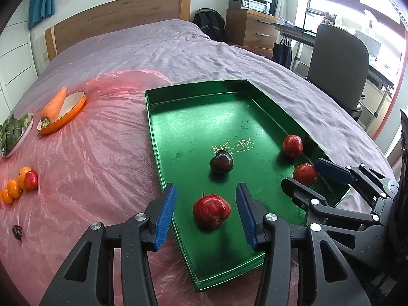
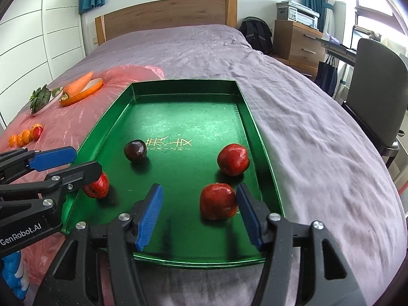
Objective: Organize fruits
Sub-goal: 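Withdraw both open tools from the tray toward the orange row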
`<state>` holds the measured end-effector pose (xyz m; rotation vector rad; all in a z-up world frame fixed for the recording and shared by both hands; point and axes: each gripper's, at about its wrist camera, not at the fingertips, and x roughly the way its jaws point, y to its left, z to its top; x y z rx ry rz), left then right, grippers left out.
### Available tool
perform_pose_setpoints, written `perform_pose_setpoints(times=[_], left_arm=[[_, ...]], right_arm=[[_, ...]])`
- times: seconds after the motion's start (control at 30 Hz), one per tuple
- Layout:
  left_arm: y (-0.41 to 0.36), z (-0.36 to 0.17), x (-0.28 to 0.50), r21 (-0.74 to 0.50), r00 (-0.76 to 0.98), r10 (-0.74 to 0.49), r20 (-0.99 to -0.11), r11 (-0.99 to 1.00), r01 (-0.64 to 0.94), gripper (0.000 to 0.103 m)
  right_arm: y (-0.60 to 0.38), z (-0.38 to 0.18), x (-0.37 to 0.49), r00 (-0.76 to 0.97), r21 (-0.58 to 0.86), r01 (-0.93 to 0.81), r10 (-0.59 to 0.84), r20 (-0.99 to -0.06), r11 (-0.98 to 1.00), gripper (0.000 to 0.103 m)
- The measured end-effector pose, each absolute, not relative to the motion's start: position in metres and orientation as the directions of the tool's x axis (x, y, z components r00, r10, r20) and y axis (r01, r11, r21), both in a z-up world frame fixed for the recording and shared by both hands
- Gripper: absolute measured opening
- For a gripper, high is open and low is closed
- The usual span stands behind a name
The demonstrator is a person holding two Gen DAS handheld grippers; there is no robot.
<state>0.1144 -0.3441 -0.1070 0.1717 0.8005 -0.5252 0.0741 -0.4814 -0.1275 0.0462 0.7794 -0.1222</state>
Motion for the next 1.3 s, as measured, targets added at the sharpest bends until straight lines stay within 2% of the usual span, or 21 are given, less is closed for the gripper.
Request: perform_pose_setpoints(times=[0.23,0.33,0.5,0.97,1.3], left_arm=[[-0.336,-0.095,0.106,-0.043,0.592,-0.388,-0.707,0.858,0.511,0.043],[-0.329,-0.091,0.103,-0.045,0.597,-0.385,-0.704,0.863,0.502,0.048],[-0.313,-0.085,0.097,-0.037,0.609,-0.366,-0.704,0.875,0.483,0.05],[-0.253,-0.08,0.073,-0.03,0.598,-0.322,-0.734,0.895,0.446,0.052],[-0.185,-0.075,0.062,-0.022,0.616,-0.275,-0.738,0.922,0.386,0.052]], right_arm=[[-0.475,-0.121,0.071,0.715,-0.023,0.12,-0.103,-0.691,0.992,0.103],[-0.47,-0.117,0.07,0.723,-0.039,0.122,-0.115,-0.681,0.992,0.103],[-0.465,-0.11,0.067,0.739,-0.047,0.13,-0.128,-0.661,0.99,0.103],[-0.454,-0.087,0.036,0.826,0.022,0.174,-0.134,-0.548,0.985,0.103],[-0.407,-0.084,0.01,0.812,0.02,0.066,-0.042,-0.583,0.998,0.103]])
